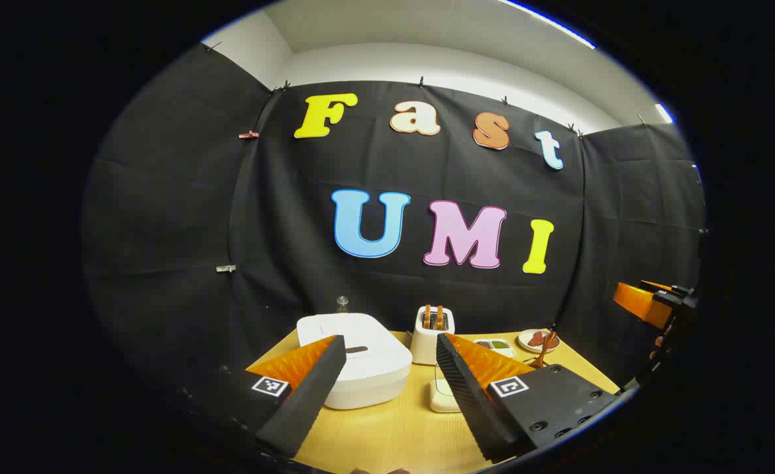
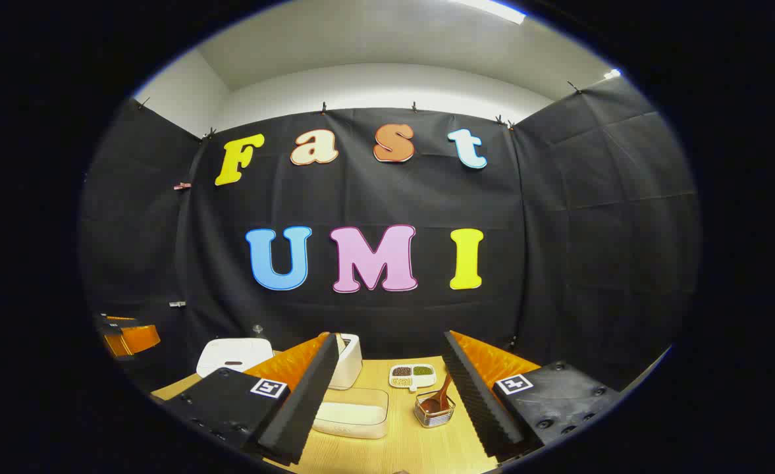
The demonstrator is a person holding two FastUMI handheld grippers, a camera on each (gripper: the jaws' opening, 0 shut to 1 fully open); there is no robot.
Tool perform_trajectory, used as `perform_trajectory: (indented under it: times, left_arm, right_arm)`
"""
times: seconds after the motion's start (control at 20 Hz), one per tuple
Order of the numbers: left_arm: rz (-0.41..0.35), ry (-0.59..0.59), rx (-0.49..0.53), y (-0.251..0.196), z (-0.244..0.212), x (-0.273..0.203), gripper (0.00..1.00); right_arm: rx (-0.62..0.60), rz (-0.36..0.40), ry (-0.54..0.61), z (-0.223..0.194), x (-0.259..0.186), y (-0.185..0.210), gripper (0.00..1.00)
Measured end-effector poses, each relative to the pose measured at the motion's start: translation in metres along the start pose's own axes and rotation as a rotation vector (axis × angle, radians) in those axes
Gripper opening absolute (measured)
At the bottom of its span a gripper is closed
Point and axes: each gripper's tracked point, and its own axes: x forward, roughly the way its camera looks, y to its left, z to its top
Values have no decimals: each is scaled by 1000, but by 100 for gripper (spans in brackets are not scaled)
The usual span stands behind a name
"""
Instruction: Close the left gripper, press the button to open the rice cooker; take a wooden spoon from the chopstick holder with the right hand, scoop a spoonful of rice and pour it into the rice cooker, then put the wooden spoon back into the chopstick holder.
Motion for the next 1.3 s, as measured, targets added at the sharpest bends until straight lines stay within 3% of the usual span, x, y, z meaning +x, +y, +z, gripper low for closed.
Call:
perform_trajectory:
  times: [0.8,1.05,1.3]
  left_arm:
    - [15,56,-82,-7,-9,26,95]
    - [26,34,-48,-7,-2,39,95]
    - [51,35,-77,-7,2,52,95]
  right_arm:
    - [-30,29,34,-21,21,-18,99]
    - [-41,28,36,-23,28,-25,99]
    - [-34,25,45,-27,33,-36,99]
